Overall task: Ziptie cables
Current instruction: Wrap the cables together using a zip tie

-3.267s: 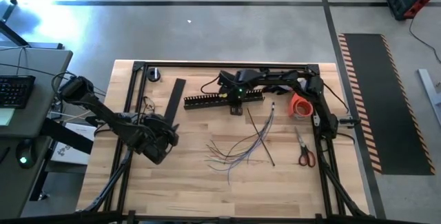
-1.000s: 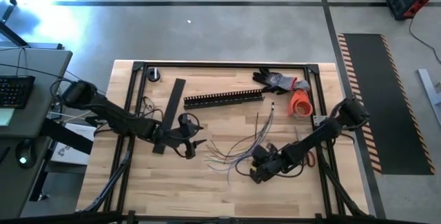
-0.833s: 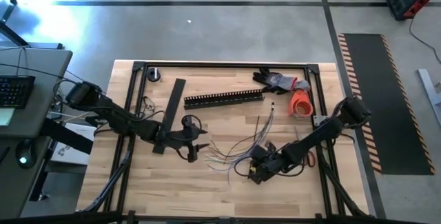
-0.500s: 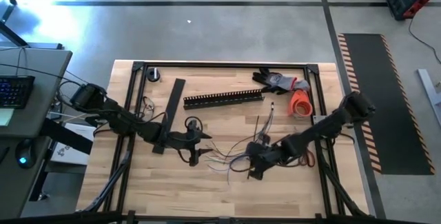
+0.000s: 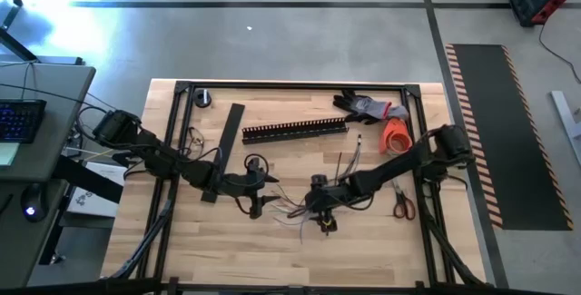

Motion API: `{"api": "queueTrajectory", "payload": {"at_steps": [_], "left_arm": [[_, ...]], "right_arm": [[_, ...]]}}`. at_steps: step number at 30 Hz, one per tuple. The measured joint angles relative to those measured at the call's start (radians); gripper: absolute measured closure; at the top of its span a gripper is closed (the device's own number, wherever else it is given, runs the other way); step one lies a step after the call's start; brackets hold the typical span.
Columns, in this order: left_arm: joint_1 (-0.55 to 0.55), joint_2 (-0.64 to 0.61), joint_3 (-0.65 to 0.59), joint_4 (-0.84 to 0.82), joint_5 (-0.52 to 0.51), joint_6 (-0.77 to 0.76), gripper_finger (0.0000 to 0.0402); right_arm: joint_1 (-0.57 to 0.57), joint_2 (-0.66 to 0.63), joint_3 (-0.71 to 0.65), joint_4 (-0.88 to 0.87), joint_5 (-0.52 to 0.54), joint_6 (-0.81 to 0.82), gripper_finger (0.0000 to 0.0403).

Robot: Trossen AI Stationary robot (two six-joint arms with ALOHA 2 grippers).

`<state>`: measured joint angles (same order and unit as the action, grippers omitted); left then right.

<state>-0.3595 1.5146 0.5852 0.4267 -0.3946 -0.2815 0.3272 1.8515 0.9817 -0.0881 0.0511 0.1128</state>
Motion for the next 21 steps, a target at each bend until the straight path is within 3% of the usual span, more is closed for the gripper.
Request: {"api": "queueTrajectory", "payload": {"at_steps": [4, 8, 14, 21], "left_arm": [[0.0, 0.0, 0.0, -0.001, 0.0, -0.005, 0.0165], [0.0, 0.0, 0.0, -0.004, -0.002, -0.022, 0.0165], [0.0, 0.0, 0.0, -0.003, -0.004, -0.028, 0.0165], [0.0, 0.0, 0.0, -0.004, -0.007, -0.03, 0.0165]], "right_arm": [[0.001, 0.017, 0.0, 0.002, 0.015, -0.056, 0.0091], [0.001, 0.036, 0.001, 0.0, 0.128, -0.102, 0.0091], [-0.02, 0.04, 0.002, 0.003, 0.177, -0.137, 0.0091], [-0.094, 0.04, -0.008, 0.007, 0.088, -0.136, 0.013]]}}
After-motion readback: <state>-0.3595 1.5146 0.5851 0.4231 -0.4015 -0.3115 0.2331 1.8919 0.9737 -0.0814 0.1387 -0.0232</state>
